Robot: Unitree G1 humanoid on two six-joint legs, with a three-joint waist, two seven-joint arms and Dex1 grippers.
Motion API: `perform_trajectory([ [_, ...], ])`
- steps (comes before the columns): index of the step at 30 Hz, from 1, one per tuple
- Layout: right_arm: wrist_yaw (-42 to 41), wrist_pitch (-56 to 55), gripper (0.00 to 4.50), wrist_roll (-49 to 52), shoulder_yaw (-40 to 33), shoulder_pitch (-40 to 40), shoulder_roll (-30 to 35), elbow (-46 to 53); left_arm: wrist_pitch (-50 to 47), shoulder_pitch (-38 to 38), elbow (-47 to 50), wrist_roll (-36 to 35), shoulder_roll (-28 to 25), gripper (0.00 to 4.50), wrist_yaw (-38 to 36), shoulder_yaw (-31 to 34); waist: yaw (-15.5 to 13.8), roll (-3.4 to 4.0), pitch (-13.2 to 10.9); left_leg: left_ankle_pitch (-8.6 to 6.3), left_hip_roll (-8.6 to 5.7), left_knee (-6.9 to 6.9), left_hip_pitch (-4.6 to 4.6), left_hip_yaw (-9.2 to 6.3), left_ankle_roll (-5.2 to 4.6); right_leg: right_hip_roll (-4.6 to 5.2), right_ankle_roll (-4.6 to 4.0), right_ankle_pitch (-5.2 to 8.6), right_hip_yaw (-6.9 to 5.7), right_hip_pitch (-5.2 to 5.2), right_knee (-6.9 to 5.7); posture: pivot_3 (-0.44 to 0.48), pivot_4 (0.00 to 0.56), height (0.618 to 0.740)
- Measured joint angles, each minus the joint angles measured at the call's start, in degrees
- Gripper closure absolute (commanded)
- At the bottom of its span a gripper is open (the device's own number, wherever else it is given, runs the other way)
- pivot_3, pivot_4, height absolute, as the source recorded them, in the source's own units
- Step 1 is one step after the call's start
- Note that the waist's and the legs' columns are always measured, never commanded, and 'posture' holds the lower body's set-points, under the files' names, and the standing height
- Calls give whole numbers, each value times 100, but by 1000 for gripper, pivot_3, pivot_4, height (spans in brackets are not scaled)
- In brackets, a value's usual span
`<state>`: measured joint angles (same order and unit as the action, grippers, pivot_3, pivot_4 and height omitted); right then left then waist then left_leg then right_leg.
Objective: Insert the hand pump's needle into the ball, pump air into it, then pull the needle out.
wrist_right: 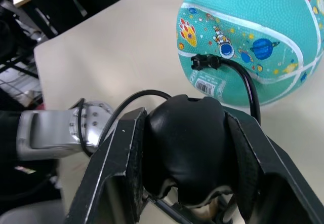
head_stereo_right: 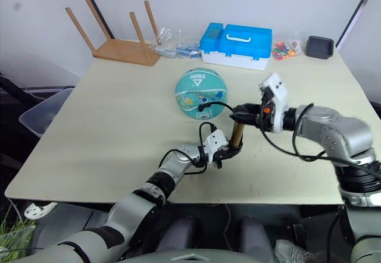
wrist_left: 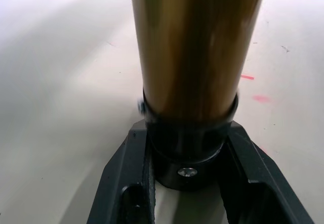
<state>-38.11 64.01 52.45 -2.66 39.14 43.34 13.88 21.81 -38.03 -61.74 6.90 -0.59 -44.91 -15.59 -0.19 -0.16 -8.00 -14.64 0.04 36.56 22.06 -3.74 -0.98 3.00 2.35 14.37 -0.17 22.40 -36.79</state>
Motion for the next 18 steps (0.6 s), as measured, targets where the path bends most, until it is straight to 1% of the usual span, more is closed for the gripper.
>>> perform_trajectory([
  [1,129,394,2871,341,-217,302,148,75,20,-2,4,-2,10,3410,-29,-1,-24,-6,-5,0,-2,0,9,1,0,2,0,-1,0,9,0,0,150,740],
  [3,255,708,2871,607,-398,593,254,95,32,-7,5,-2,21,3410,-41,-6,-48,-10,-7,0,-3,1,22,2,0,4,1,-1,1,22,1,0,150,740],
  [5,505,1236,2871,995,-604,1167,426,-83,39,-17,4,-2,26,3410,-39,-11,-56,-9,-11,0,-3,5,34,2,0,6,1,-2,-3,31,1,0,150,740],
  [8,820,1620,2871,1342,-908,1541,477,-158,45,-14,5,-2,24,3410,-46,-17,-57,-15,-14,0,0,7,37,-1,-1,5,0,-2,-7,31,1,0,150,740],
  [11,955,1715,2871,1429,-944,1555,487,-154,50,-14,4,-1,18,3410,-48,-22,-53,-15,-14,0,0,10,37,3,-1,5,1,-2,-5,31,1,0,150,740],
  [14,981,1535,2871,1404,-1007,1297,462,35,50,-7,1,6,18,3410,-38,-29,-52,-24,-9,0,0,15,36,0,-1,1,1,-2,-8,26,0,0,150,740],
  [16,857,1122,2871,1263,-991,825,413,286,49,6,-12,20,3,3410,-26,-30,-46,-41,11,-1,1,15,30,2,-2,-1,2,-1,-8,19,-1,0,150,740],
  [18,725,624,2871,1021,-899,345,222,353,39,21,-55,34,-32,3410,23,-29,-8,-62,26,-1,4,9,-20,8,-3,-5,5,3,-3,-25,1,0,150,740],
])
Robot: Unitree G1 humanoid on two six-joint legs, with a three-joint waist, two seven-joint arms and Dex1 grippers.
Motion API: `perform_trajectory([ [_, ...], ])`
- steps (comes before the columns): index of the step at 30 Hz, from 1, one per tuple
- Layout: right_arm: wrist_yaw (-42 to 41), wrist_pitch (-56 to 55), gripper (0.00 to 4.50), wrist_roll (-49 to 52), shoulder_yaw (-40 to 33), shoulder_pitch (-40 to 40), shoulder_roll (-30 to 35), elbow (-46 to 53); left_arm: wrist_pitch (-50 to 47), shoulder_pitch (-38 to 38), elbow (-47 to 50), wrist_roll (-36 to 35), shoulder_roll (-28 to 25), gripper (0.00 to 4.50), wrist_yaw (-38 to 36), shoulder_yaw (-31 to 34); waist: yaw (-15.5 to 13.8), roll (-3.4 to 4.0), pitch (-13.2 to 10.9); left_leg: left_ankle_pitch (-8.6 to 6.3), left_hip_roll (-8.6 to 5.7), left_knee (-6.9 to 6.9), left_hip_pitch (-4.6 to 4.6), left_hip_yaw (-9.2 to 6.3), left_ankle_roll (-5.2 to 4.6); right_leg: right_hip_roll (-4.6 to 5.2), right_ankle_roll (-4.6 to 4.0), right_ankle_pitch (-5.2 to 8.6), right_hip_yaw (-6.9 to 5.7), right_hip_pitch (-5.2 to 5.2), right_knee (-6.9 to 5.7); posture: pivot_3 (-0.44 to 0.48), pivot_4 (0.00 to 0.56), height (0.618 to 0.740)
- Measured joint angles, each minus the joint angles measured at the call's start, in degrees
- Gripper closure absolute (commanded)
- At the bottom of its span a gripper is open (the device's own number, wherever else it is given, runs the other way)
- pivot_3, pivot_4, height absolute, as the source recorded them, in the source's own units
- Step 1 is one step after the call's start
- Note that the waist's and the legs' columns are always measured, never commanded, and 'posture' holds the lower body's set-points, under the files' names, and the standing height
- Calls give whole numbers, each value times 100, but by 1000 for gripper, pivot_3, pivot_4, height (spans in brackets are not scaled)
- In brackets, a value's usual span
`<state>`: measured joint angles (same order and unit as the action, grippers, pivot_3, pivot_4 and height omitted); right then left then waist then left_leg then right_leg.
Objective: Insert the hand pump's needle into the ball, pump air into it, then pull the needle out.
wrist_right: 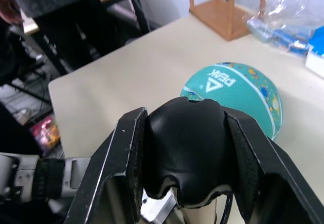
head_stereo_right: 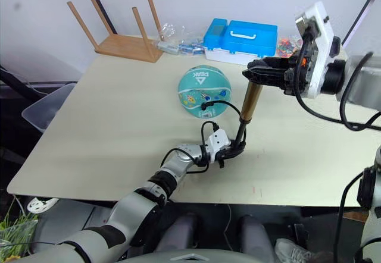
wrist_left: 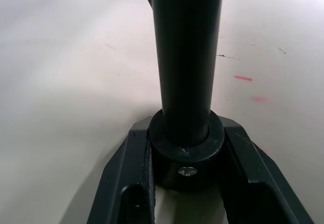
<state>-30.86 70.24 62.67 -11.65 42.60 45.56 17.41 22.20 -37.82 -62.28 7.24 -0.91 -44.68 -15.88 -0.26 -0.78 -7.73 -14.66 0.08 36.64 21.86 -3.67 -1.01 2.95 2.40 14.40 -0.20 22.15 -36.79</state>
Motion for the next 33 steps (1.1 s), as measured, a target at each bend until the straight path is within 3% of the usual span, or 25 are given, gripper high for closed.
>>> perform_trajectory([
  [12,-777,-2748,2871,-2272,2034,-1501,-1210,-930,-87,164,-14,-9,-122,3410,126,38,131,-61,118,-1,27,-37,-111,1,1,-27,5,29,3,-76,3,0,150,740],
  [17,-930,-3091,2871,-2571,2088,-1582,-1343,-975,-142,186,11,-18,-136,3410,131,62,146,-51,136,-1,32,-40,-118,-4,2,-31,3,29,5,-78,2,0,150,740],
  [26,-851,-2020,2871,-2096,1460,-1590,-749,-165,-134,73,53,-8,-48,3410,49,1,77,-10,52,-1,15,-35,-72,-8,3,-11,5,27,2,-51,4,0,150,740],
  [31,-510,-610,2871,-917,665,-718,-212,37,-37,3,89,-36,25,3410,-45,0,6,47,-30,0,-5,-14,6,-11,3,10,-7,5,-6,7,4,0,150,740],
  [33,-339,-262,2871,-523,383,-331,-117,32,-32,-7,94,-48,32,3410,-67,1,-32,38,-48,0,-8,-14,13,-11,2,11,-7,5,-8,13,4,0,150,740],
])
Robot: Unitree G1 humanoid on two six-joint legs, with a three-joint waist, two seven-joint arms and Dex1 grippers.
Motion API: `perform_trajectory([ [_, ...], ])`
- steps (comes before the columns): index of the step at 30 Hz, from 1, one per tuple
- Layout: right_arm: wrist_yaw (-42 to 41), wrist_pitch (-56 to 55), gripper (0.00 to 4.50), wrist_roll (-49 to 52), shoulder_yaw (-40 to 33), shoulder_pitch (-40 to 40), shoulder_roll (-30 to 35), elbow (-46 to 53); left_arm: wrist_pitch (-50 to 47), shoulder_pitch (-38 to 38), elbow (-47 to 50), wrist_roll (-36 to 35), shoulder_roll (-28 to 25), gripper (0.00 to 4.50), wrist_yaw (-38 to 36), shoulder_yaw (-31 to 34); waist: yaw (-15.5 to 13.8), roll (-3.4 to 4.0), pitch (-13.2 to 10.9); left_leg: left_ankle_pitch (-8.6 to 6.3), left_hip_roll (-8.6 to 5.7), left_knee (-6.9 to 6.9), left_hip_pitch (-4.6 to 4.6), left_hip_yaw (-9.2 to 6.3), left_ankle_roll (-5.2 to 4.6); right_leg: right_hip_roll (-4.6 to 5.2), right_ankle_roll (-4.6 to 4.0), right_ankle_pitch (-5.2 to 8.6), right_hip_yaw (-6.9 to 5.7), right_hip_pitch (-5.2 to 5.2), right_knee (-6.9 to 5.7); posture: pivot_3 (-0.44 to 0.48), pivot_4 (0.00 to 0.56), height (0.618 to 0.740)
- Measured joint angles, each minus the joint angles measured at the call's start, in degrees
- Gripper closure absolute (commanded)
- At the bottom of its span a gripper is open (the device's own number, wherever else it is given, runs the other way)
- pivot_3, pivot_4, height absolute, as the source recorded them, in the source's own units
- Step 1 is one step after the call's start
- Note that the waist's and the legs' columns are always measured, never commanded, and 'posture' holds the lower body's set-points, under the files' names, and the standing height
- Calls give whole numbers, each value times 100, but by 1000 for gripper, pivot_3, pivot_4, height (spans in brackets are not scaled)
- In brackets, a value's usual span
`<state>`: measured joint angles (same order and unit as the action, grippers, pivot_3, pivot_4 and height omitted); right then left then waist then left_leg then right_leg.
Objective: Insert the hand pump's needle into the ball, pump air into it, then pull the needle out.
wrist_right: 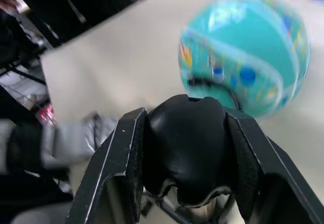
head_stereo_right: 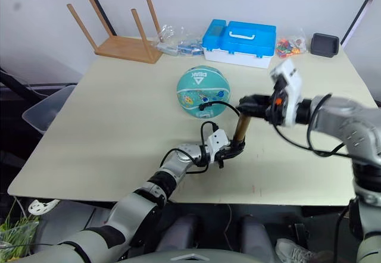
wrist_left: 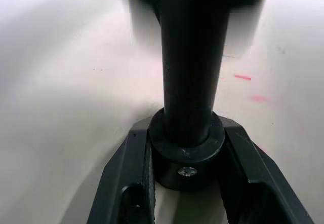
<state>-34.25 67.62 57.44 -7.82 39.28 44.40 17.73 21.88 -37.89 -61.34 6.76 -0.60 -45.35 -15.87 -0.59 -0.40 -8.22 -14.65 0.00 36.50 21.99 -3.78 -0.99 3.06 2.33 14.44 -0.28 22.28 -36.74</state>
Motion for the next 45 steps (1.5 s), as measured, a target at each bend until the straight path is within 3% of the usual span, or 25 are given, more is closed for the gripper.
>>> perform_trajectory([
  [6,452,1045,2871,1168,-505,1256,711,-339,36,-10,25,-12,13,3410,-15,3,-17,-6,-22,1,2,6,35,3,-1,2,-1,-1,1,36,-5,0,150,740],
  [10,629,1292,2871,1439,-505,1405,776,-527,59,-11,30,-12,20,3410,-31,0,-19,-9,-28,1,5,16,51,0,-1,2,-1,-2,-3,44,-4,0,150,740],
  [15,455,560,2871,1067,-605,547,577,-333,51,21,21,2,-6,3410,-32,-19,-15,-41,3,0,3,19,39,-1,-2,-2,1,-2,-8,28,-5,0,150,740],
  [18,341,99,2871,798,-491,35,244,-286,43,54,13,5,-55,3410,39,-17,30,-42,10,0,10,16,-13,12,-2,-8,3,2,4,-12,-8,0,150,740],
  [25,-246,-1484,2871,-603,805,-964,-317,-345,-4,179,12,5,-146,3410,128,6,152,-63,112,-1,23,1,-53,0,-2,-28,24,18,-3,-50,-2,0,150,740],
  [32,-549,-2570,2871,-1730,1635,-1269,-907,-863,-71,235,11,4,-179,3410,156,12,170,-85,153,-1,30,-22,-118,6,-1,-33,14,25,11,-86,-2,0,150,740],
  [40,-662,-2246,2871,-1706,1362,-1253,-652,-550,-72,203,22,9,-138,3410,145,-3,136,-69,132,-2,31,-26,-111,3,0,-31,11,27,7,-84,-2,0,150,740],
  [45,-524,-716,2871,-597,534,-702,95,-142,16,105,67,6,-30,3410,14,-46,57,-11,57,-1,8,-6,-16,-3,1,-6,-7,8,-4,-15,-1,0,150,740],
])
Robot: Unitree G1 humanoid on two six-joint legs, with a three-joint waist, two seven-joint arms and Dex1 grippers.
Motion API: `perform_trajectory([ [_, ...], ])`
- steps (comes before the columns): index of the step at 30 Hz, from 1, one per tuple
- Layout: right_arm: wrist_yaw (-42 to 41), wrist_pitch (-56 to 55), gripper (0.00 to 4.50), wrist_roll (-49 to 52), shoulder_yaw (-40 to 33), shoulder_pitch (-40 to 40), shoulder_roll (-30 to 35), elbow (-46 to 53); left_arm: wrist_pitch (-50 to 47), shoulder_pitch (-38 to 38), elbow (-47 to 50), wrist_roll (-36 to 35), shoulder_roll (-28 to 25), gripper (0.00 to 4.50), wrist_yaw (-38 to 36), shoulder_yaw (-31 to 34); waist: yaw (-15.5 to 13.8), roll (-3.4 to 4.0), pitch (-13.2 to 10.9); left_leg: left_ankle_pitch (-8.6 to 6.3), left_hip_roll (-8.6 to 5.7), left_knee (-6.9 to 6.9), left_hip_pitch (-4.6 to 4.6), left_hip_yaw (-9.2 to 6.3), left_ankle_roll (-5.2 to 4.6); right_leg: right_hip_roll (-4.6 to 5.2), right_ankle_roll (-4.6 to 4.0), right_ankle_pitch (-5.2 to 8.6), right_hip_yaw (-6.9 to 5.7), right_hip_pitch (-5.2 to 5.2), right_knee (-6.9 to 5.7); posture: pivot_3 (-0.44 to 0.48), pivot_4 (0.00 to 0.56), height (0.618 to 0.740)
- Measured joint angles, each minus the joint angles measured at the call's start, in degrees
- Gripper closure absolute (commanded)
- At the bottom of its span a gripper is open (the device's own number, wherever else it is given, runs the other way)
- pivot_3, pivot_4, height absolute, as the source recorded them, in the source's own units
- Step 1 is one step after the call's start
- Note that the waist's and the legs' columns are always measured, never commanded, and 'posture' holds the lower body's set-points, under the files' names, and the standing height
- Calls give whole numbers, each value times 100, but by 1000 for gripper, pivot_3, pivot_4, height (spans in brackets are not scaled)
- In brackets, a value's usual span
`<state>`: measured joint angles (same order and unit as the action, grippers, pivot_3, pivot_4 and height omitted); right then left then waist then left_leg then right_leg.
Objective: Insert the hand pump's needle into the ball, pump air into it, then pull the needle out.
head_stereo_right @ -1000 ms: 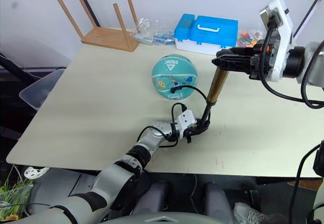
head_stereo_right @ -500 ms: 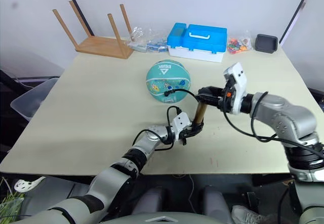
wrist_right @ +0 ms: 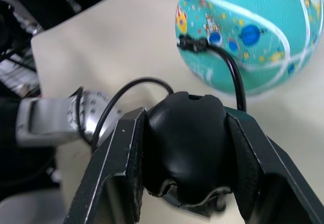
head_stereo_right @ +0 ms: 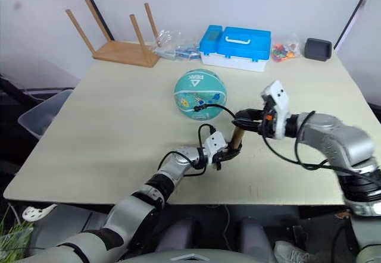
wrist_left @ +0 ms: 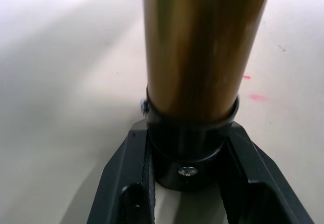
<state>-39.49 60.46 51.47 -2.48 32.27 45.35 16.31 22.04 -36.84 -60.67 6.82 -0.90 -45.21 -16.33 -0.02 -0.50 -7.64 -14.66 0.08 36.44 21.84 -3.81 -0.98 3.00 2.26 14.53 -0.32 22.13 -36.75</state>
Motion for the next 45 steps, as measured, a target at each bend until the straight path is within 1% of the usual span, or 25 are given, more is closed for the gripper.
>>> perform_trajectory([
  [1,14,86,2871,87,-71,77,48,20,0,-7,0,-1,9,3410,-12,0,-19,5,-9,0,-4,0,5,0,0,4,2,-2,0,4,0,0,150,740],
  [2,140,448,2871,451,-322,371,175,39,8,-18,1,-6,32,3410,-41,1,-44,3,-22,0,-6,0,5,1,0,5,3,-1,0,5,1,0,150,740],
  [4,259,746,2871,773,-500,682,287,-9,15,-29,4,-9,40,3410,-70,5,-74,6,-45,0,-6,2,11,0,0,5,2,-1,-3,7,3,0,150,740],
  [5,367,996,2871,1029,-625,1031,444,-95,18,-48,5,-12,50,3410,-73,5,-78,18,-59,0,-8,2,21,1,-1,11,4,-2,-1,19,3,0,150,740],
  [7,614,1381,2871,1462,-811,1632,593,-347,26,-65,7,-20,36,3410,-88,15,-77,19,-69,0,-9,6,31,4,-1,10,3,-2,2,32,-2,0,150,740],
  [8,704,1471,2871,1568,-917,1820,654,-421,26,-71,7,-21,44,3410,-83,14,-80,20,-71,1,-9,5,44,5,-2,11,3,-3,2,45,-2,0,150,740],
  [9,922,1764,2871,1810,-964,2060,728,-579,35,-83,15,-33,39,3410,-82,23,-78,5,-80,1,-7,11,54,-4,-2,8,2,-3,-4,51,-4,0,150,740],
  [10,983,1818,2871,1863,-964,2100,729,-632,36,-87,15,-33,40,3410,-82,23,-76,-2,-84,1,-3,15,63,-5,-2,6,1,-4,-6,58,-4,0,150,740],
  [13,1257,2105,2871,2181,-969,2284,812,-819,37,-117,16,-32,56,3410,-97,20,-84,12,-93,1,-4,28,93,-6,-2,11,7,-8,-6,78,-7,0,150,740],
  [15,1257,2112,2871,2176,-993,2223,863,-689,37,-119,16,-32,56,3410,-107,12,-84,12,-93,1,-5,31,93,-3,-2,12,10,-10,-5,77,-7,0,150,740],
  [17,1178,1856,2871,2047,-1047,1892,908,-371,35,-118,-2,-26,52,3410,-83,5,-82,1,-85,1,-9,35,89,-5,-2,11,12,-11,-7,70,-7,0,150,740],
  [19,1096,1503,2871,1919,-1144,1451,730,-153,32,-112,-43,-19,21,3410,-60,7,-63,-16,-71,1,-7,39,65,-1,-3,7,13,-10,-6,48,-7,0,150,740],
  [22,988,926,2871,1564,-1040,836,361,-40,11,-94,-82,-9,-12,3410,46,15,-20,-29,-58,0,0,40,27,9,-3,1,25,-4,-1,18,-9,0,150,740],
  [24,829,403,2871,1133,-723,385,95,-3,-7,-45,-92,-7,-45,3410,115,32,41,-36,-48,-1,9,35,-20,3,-3,-4,38,8,-6,-31,-7,0,150,740],
  [26,693,103,2871,846,-475,148,10,-7,-7,-31,-92,-7,-59,3410,132,42,72,-32,-35,0,11,34,-22,-2,-3,-8,38,8,-8,-32,-6,0,150,740],
  [27,565,-208,2871,570,-235,-24,-117,-50,-10,4,-94,-6,-68,3410,148,48,78,-34,-17,0,12,33,-23,-2,-3,-11,38,8,-7,-33,-6,0,150,740],
  [30,357,-988,2871,-112,270,-455,-615,-399,-41,53,-126,-4,-72,3410,199,54,86,-67,56,-1,15,23,-42,-5,-2,-21,35,9,-6,-46,-4,0,150,740],
  [34,208,-1704,2871,-800,738,-699,-1117,-922,-115,87,-132,-4,-77,3410,254,67,103,-89,78,-1,18,2,-104,7,-2,-21,34,11,12,-82,-4,0,150,740],
  [35,180,-1848,2871,-924,802,-701,-1171,-944,-129,91,-133,-7,-77,3410,258,74,106,-79,85,-1,21,0,-110,5,-2,-21,34,11,17,-83,-4,0,150,740],
  [38,87,-1952,2871,-1066,841,-707,-1170,-936,-153,89,-133,-7,-79,3410,259,76,107,-76,95,-1,24,-1,-114,3,-1,-25,34,11,17,-85,-4,0,150,740],
  [40,58,-1870,2871,-1071,804,-721,-1003,-717,-141,69,-126,-4,-70,3410,250,67,95,-64,83,-1,23,-1,-106,-2,-1,-22,34,11,17,-79,-3,0,150,740],
  [45,76,-1082,2871,-737,405,-585,-604,-312,-98,-13,-120,2,-3,3410,178,23,46,-43,35,0,8,1,-57,0,0,-8,35,9,17,-45,-2,0,150,740],
])
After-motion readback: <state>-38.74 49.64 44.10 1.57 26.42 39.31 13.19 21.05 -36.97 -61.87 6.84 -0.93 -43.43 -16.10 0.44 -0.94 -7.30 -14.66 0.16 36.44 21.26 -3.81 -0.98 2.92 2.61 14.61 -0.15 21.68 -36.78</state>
